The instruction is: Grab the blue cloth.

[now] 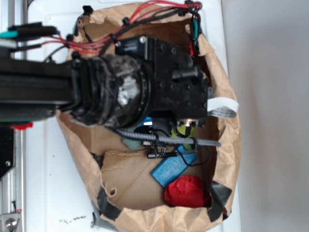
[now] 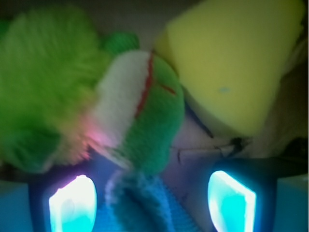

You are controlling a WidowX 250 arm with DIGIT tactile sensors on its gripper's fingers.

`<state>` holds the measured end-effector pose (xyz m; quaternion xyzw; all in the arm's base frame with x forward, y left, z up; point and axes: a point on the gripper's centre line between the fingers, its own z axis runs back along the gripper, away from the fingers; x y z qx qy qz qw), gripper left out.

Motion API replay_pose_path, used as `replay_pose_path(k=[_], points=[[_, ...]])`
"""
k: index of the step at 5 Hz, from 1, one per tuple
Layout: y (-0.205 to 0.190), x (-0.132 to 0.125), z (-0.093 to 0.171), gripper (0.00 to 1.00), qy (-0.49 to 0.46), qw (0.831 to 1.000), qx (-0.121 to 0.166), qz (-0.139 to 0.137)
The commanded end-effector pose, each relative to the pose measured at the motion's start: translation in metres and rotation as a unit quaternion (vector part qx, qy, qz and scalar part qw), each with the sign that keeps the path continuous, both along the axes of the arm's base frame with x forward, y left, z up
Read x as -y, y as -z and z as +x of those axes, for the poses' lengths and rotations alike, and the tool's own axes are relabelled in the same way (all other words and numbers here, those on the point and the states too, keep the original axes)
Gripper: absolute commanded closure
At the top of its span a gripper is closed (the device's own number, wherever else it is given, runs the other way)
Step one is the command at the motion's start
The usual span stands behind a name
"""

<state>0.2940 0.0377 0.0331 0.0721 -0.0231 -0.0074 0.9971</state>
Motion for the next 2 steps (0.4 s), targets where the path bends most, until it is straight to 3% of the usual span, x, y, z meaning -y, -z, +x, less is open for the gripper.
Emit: replay_pose_path(k=[1, 2], points=[[0.002, 0.006, -0.009, 0.0, 0.023, 0.999, -0.011, 0.023], [0.008, 0.011, -0.042, 0.0, 0.036, 0.999, -0.017, 0.032]])
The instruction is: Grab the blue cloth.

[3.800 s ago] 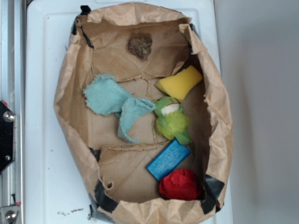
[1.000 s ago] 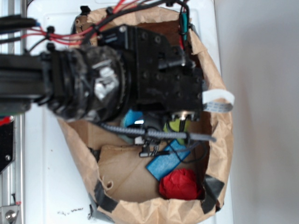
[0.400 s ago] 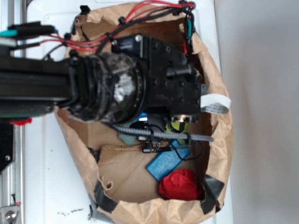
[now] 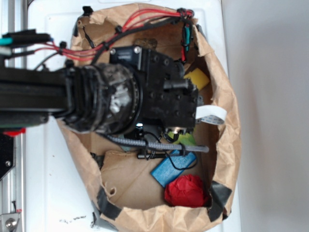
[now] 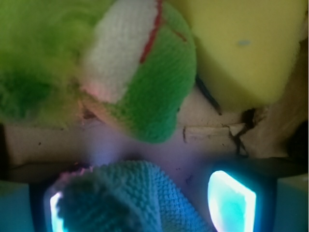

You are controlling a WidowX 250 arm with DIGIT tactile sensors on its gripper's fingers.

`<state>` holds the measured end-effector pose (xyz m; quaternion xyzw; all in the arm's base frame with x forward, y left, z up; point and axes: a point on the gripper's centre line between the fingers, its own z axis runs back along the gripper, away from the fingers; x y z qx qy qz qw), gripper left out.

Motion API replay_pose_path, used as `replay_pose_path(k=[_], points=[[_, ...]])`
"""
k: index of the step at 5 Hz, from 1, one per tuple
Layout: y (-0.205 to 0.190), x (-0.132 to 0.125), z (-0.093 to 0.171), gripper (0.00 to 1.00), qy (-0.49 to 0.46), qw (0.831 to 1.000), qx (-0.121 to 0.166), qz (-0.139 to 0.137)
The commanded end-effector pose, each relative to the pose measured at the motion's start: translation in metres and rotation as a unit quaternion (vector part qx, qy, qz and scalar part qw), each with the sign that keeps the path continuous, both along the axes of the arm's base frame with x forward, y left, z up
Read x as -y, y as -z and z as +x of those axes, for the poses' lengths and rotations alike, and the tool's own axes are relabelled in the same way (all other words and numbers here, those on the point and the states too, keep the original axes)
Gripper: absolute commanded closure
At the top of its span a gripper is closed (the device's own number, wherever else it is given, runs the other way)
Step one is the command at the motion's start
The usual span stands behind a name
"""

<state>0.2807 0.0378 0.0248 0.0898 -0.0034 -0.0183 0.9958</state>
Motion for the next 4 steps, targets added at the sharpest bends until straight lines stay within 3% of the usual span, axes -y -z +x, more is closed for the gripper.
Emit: replay_pose_path(k=[1, 4], points=[[-0.003, 0.011, -0.021, 1.0, 0.013, 1.0, 0.007, 0.007], [-0.021, 0.007, -0.009, 1.0, 0.002, 1.0, 0.016, -0.011]])
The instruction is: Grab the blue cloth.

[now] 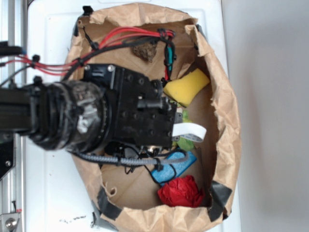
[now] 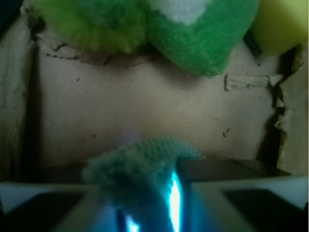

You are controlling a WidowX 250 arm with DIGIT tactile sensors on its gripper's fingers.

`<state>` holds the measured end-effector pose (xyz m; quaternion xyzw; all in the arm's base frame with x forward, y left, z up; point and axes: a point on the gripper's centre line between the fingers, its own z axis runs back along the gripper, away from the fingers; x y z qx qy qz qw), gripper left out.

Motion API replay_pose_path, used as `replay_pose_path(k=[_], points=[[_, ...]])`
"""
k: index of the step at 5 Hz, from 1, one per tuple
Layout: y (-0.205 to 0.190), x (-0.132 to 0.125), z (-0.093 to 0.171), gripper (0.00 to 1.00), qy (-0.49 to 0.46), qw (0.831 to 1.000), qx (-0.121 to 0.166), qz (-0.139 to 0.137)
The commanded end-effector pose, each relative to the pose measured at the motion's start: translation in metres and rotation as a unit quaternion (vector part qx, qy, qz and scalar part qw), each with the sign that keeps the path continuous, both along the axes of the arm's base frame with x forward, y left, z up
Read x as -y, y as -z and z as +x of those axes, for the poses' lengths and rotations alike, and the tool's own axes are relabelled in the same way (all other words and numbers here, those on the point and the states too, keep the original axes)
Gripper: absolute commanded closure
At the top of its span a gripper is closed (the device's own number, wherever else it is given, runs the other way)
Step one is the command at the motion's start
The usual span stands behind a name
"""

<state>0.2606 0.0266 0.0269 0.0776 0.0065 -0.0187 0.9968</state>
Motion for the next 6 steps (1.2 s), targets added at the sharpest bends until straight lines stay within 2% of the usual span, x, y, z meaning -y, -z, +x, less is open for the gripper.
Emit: replay_pose_path(k=[1, 2, 3, 4, 5, 6], points=[[-0.038, -0.008, 0.017, 1.0, -0.006, 0.999, 0.034, -0.015], [-0.063, -0.017, 0.024, 1.0, -0.02, 0.998, 0.048, -0.038], [-0.1, -0.023, 0.021, 1.0, -0.036, 0.994, 0.081, -0.065], [-0.13, -0.029, 0.016, 1.0, -0.052, 0.99, 0.096, -0.085], [-0.148, -0.031, 0.012, 1.0, -0.055, 0.987, 0.108, -0.102], [-0.157, -0.022, 0.012, 1.0, -0.052, 0.987, 0.113, -0.104]])
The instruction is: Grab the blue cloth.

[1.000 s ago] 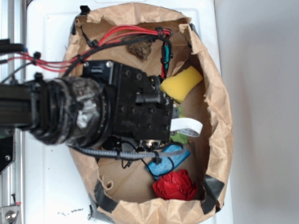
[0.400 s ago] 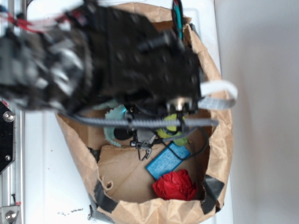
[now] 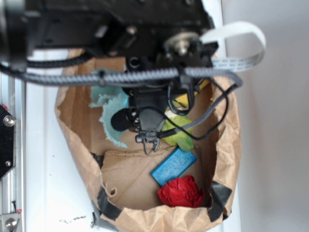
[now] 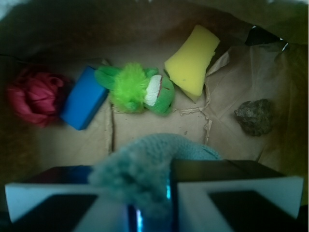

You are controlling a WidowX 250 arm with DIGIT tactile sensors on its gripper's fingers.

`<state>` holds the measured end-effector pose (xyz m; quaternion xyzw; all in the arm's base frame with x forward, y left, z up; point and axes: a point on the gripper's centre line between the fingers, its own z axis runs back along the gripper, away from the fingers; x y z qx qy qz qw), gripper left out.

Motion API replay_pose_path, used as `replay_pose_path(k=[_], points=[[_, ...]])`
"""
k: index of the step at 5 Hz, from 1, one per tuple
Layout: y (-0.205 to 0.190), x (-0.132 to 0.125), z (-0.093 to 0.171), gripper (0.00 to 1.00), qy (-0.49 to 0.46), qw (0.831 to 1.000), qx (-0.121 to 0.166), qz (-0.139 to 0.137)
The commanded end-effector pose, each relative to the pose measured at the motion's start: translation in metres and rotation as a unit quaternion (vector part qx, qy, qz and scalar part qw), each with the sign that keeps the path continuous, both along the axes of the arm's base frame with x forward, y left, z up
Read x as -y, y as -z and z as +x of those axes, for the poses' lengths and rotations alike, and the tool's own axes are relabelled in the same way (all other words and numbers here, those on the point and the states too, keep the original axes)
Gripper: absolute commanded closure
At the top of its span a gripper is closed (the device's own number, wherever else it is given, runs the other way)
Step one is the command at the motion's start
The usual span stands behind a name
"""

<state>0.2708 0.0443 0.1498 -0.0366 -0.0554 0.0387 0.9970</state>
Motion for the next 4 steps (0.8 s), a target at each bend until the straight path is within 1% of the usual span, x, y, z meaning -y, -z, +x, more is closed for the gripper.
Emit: replay_pose_path(k=[1, 2, 4], points=[[-0.054, 0.006, -0.001, 1.0, 0.005, 0.998, 0.06, -0.006], [-0.066, 0.011, 0.002, 1.0, 0.01, 0.998, 0.058, -0.024], [-0.059, 0.015, 0.001, 1.0, 0.013, 0.997, 0.077, -0.021]])
